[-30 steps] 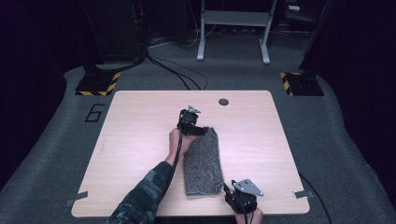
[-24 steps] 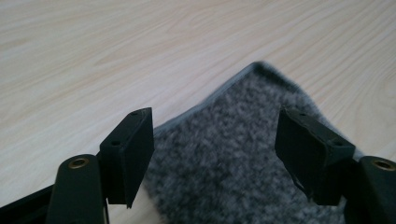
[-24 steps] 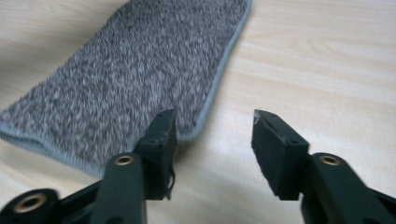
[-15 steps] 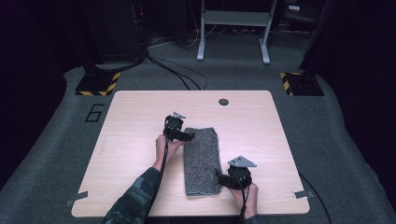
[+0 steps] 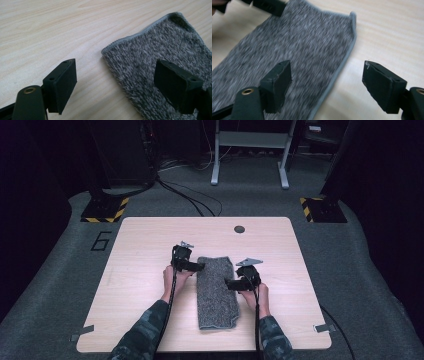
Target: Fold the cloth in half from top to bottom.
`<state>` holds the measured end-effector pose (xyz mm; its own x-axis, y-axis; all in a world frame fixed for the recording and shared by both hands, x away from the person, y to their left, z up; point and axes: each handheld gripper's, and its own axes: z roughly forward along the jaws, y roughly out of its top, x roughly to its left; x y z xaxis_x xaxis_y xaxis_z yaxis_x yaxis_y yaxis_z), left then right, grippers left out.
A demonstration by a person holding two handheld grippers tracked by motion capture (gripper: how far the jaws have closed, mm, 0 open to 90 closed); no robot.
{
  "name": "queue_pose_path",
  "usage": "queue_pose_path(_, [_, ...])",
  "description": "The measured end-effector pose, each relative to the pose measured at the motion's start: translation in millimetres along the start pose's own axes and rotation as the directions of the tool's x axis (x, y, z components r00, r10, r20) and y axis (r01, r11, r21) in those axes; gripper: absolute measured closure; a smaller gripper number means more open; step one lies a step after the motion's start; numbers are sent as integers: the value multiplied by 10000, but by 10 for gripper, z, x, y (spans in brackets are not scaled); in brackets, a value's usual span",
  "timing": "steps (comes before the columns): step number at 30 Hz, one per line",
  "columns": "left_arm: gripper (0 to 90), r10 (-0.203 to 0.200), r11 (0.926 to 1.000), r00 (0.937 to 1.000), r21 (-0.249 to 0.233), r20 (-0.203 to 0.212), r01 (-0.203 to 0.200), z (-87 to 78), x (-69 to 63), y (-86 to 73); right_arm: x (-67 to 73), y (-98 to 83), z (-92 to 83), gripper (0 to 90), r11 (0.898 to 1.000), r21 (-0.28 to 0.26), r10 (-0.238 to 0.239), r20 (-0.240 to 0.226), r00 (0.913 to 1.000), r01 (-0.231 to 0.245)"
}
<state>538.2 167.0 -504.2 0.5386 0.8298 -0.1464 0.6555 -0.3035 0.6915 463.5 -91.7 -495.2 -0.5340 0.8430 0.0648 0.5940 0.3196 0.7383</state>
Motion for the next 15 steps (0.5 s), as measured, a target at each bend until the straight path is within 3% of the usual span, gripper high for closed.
queue_pose_path(7, [194,-220,9997,9997,-127,-120,218,23,19,42,-102,248,250,251,9998,180,116,180,9998,-120])
queue_pose_path(11, [209,-352,9993,9992,-134,-174,350,64,7,63,-162,335,392,332,9984,280,496,161,9986,-500])
queue_pose_path(12, [216,-566,9980,9982,-282,-189,560,76,-7,68,-173,349,421,367,9986,152,507,247,9984,-511])
queue_pose_path(13, [228,-512,9983,9985,-272,-185,506,75,-4,76,-173,364,458,386,9993,120,356,475,9982,-362])
queue_pose_path(15, [246,-460,9985,9987,-313,-198,454,79,-10,89,-191,396,531,402,9981,397,453,433,9980,-471])
